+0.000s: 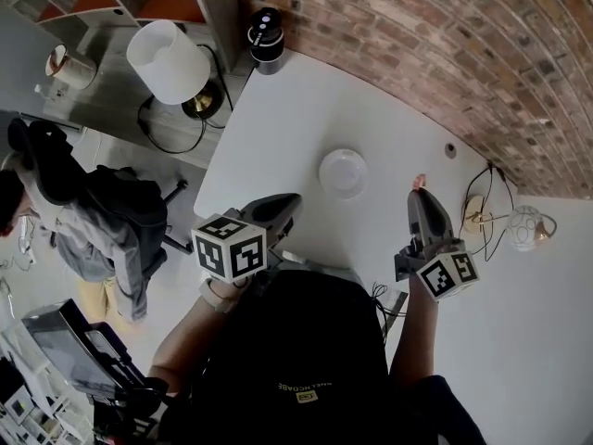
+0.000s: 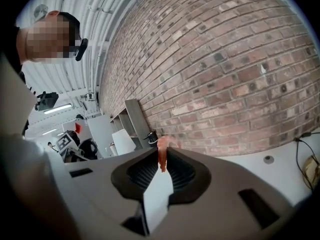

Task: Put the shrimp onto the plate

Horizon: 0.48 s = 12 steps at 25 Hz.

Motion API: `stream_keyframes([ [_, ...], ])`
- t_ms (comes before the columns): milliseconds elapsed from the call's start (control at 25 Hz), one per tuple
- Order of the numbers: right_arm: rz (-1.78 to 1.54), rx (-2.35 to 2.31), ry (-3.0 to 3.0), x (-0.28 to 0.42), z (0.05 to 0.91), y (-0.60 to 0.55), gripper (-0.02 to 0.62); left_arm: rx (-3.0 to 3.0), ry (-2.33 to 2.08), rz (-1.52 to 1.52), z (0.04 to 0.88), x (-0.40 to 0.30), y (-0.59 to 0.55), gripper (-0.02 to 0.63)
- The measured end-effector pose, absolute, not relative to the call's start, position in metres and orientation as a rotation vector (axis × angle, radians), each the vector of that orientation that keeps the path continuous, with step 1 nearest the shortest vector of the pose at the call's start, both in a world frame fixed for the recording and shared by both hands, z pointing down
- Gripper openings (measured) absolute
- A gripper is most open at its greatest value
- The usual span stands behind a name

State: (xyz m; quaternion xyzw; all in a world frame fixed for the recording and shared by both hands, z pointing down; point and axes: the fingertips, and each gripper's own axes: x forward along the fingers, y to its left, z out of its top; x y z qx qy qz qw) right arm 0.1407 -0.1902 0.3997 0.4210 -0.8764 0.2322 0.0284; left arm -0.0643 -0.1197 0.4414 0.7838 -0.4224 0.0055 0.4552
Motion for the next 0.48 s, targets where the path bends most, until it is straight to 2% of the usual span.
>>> stream_keyframes([
  [480, 0.777, 1.047, -2.655, 0.111, 0.461, -0.232, 0.052, 1.808, -1.247, -0.015, 0.443, -0.091, -0.101, 0.003],
])
